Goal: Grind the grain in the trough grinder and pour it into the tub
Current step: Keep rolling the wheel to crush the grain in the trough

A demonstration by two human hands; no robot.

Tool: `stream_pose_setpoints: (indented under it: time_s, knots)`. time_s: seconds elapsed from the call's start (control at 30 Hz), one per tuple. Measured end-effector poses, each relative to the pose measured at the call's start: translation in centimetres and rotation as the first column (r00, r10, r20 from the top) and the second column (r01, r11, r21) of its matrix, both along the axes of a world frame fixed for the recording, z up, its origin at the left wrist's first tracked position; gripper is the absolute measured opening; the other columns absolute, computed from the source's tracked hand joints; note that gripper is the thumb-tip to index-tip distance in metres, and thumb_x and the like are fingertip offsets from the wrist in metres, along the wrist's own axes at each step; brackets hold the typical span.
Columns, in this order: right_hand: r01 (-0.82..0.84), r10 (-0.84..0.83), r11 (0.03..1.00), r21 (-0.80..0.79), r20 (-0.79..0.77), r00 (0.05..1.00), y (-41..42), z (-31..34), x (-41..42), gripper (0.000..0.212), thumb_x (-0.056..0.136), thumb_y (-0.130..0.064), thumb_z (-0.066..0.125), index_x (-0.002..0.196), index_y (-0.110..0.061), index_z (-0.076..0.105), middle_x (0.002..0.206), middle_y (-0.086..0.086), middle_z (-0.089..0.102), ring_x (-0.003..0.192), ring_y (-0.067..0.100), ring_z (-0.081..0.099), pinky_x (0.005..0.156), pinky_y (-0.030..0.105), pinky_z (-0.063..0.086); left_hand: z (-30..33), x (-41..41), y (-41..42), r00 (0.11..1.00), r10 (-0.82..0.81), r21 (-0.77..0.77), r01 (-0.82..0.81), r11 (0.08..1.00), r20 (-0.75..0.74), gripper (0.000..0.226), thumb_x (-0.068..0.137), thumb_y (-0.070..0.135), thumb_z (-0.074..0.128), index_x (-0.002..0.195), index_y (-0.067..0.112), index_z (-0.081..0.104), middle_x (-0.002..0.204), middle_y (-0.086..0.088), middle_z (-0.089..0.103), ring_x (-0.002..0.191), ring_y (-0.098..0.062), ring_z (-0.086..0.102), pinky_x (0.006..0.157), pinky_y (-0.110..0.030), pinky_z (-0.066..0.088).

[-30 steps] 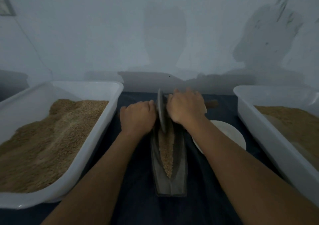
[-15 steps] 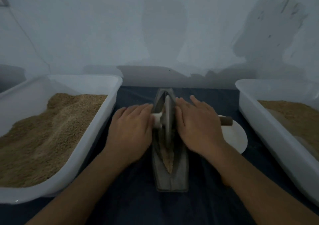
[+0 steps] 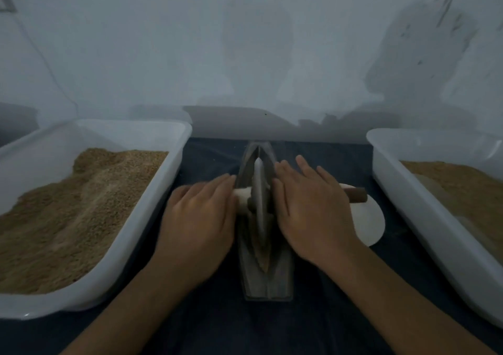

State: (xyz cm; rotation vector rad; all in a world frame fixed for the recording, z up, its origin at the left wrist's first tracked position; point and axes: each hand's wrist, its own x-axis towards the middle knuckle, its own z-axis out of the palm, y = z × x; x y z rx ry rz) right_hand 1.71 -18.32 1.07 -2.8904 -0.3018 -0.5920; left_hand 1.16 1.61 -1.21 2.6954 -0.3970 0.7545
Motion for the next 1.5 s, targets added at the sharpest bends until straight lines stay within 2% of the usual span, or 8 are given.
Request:
stream_pose_setpoints:
  time_s: [0.2,0.5,0.7,0.87,1.03,1.17,1.3,1.5]
  knots:
    - [-0.041,0.044,0.999,-0.029,0.133,0.990,0.5,-0.1,-2.4,0.059,0.110,-0.044,0.013,0.149,-0.021,0.051,0.153,-0.004,0.051,0.150,0.017,0.033,0.123,0.049,0.025,-1.0,-2.5,1.2,0.999,-0.051,-0.017,0.051,0.999,0.003,0.047,0.109,0.040,0.032,0.147,0.021,0.053,0.145,0.005,0.059,0.133,-0.015,0.054,0.110,-0.045,0.044]
    - [0.265,-0.235,0.963,0.051,-0.328,0.915,-0.1,1.2,11.4,0.052,0.108,-0.033,0.017,0.139,-0.015,0.054,0.152,0.007,0.052,0.153,0.032,0.024,0.122,0.057,0.019,2.8,11.6,-4.0,0.959,0.241,0.091,-0.229,0.969,-0.147,0.039,0.105,0.034,0.032,0.099,0.020,0.068,0.109,-0.001,0.070,0.116,-0.028,0.057,0.110,-0.052,0.030]
    - [0.157,-0.159,0.987,-0.024,-0.199,0.967,0.2,0.5,7.0,0.061,0.108,-0.042,0.011,0.153,-0.015,0.042,0.160,0.002,0.042,0.156,0.024,0.016,0.124,0.049,0.018,1.8,7.1,-2.5,0.977,0.168,0.041,-0.164,0.986,-0.130,0.041,0.098,0.035,0.015,0.087,0.029,0.054,0.091,0.008,0.062,0.092,-0.022,0.061,0.088,-0.042,0.038]
    - [0.008,-0.009,1.000,0.005,0.051,0.999,0.0,-0.4,-1.6,0.063,0.109,-0.046,0.009,0.153,-0.019,0.044,0.158,-0.002,0.043,0.153,0.018,0.027,0.123,0.047,0.028,-0.4,-1.3,-0.2,0.999,0.045,-0.053,-0.046,0.998,-0.026,0.038,0.106,0.037,0.032,0.128,0.028,0.062,0.128,0.010,0.066,0.119,-0.015,0.060,0.106,-0.053,0.043]
    - [-0.022,0.022,1.000,-0.019,0.000,1.000,-0.1,0.0,-0.7,0.066,0.107,-0.049,0.003,0.156,-0.024,0.040,0.160,-0.009,0.040,0.155,0.012,0.020,0.127,0.045,0.017,0.0,-1.1,0.2,0.996,0.029,-0.079,-0.036,0.996,-0.089,0.040,0.106,0.039,0.026,0.122,0.032,0.062,0.123,0.014,0.065,0.119,-0.012,0.058,0.110,-0.054,0.040]
    - [0.086,-0.089,0.996,-0.029,-0.147,0.985,0.1,0.5,5.9,0.068,0.105,-0.047,0.002,0.157,-0.019,0.037,0.162,-0.004,0.039,0.157,0.020,0.013,0.127,0.048,0.009,1.3,5.0,-1.3,0.982,0.128,0.030,-0.125,0.992,-0.142,0.033,0.106,0.035,0.020,0.092,0.031,0.049,0.097,0.011,0.059,0.097,-0.018,0.057,0.092,-0.042,0.040]
    - [0.201,-0.203,0.979,-0.032,-0.250,0.947,0.4,2.2,12.3,0.054,0.107,-0.039,0.021,0.143,-0.014,0.052,0.151,0.007,0.053,0.153,0.029,0.024,0.123,0.052,0.018,2.7,11.3,-2.7,0.946,0.248,0.072,-0.238,0.969,-0.207,0.023,0.103,0.028,0.033,0.089,0.021,0.050,0.091,0.003,0.056,0.095,-0.029,0.058,0.081,-0.040,0.034]
    - [0.136,-0.144,0.989,-0.057,-0.161,0.976,0.5,1.4,8.7,0.061,0.108,-0.042,0.011,0.153,-0.015,0.043,0.157,0.004,0.046,0.155,0.024,0.020,0.124,0.047,0.018,2.2,6.9,-2.3,0.961,0.221,0.086,-0.209,0.974,-0.166,0.024,0.099,0.031,0.023,0.085,0.027,0.043,0.089,0.006,0.060,0.073,-0.018,0.046,0.073,-0.037,0.035]
